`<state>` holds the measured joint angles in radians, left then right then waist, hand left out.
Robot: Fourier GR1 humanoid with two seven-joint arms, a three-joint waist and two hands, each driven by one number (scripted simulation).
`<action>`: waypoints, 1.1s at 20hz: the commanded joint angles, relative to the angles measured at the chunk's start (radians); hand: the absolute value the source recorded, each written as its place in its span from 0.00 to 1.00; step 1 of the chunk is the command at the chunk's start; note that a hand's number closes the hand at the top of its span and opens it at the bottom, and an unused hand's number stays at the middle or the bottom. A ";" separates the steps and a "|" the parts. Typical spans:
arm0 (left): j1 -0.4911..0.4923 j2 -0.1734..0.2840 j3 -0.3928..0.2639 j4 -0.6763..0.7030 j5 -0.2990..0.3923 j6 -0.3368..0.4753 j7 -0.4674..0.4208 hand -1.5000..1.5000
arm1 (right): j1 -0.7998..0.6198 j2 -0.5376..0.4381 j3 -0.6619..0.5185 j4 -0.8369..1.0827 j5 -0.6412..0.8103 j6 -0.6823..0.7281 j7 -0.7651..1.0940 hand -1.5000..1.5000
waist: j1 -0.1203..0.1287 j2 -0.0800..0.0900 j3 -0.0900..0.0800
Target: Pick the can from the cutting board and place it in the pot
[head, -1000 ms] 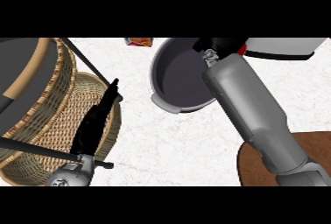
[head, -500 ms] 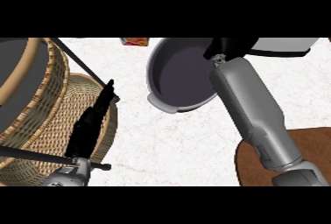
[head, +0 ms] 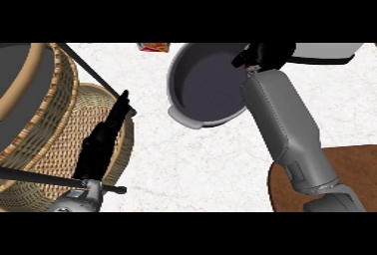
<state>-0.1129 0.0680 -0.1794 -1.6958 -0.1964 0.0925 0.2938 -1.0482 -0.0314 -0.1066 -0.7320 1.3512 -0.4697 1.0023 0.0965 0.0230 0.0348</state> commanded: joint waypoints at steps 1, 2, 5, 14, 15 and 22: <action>0.064 0.131 0.138 0.043 0.001 -0.010 -0.030 0.50 | -0.042 0.010 -0.022 0.011 0.020 -0.162 0.028 0.00 | 0.010 0.005 -0.035; 0.060 0.130 0.142 0.045 -0.001 -0.005 -0.026 0.50 | -0.027 0.004 -0.028 -0.008 0.016 -0.228 -0.004 0.00 | 0.017 0.010 -0.034; 0.062 0.115 0.127 0.031 -0.017 0.018 -0.009 0.50 | -0.033 0.024 -0.029 -0.085 0.042 -0.381 -0.014 0.00 | 0.000 -0.005 -0.033; 0.081 0.147 0.172 0.081 0.021 -0.010 -0.057 0.50 | -0.019 0.031 -0.004 -0.120 -0.114 -0.520 -0.024 0.00 | -0.007 -0.012 -0.035; 0.071 0.163 0.179 0.059 0.021 -0.020 -0.042 0.50 | -0.001 0.031 0.027 -0.140 -0.143 -0.524 -0.029 0.00 | -0.010 -0.018 -0.035; 0.098 0.152 0.170 0.062 0.013 -0.005 -0.037 0.50 | 0.127 0.031 0.189 -0.249 -0.213 -0.615 -0.008 0.00 | -0.034 -0.030 -0.035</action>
<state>-0.0925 0.0728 -0.1554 -1.6810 -0.1746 0.0979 0.2914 -0.9820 -0.0039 -0.0052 -0.9249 1.1703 -0.9674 0.9312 0.0637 -0.0067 0.0301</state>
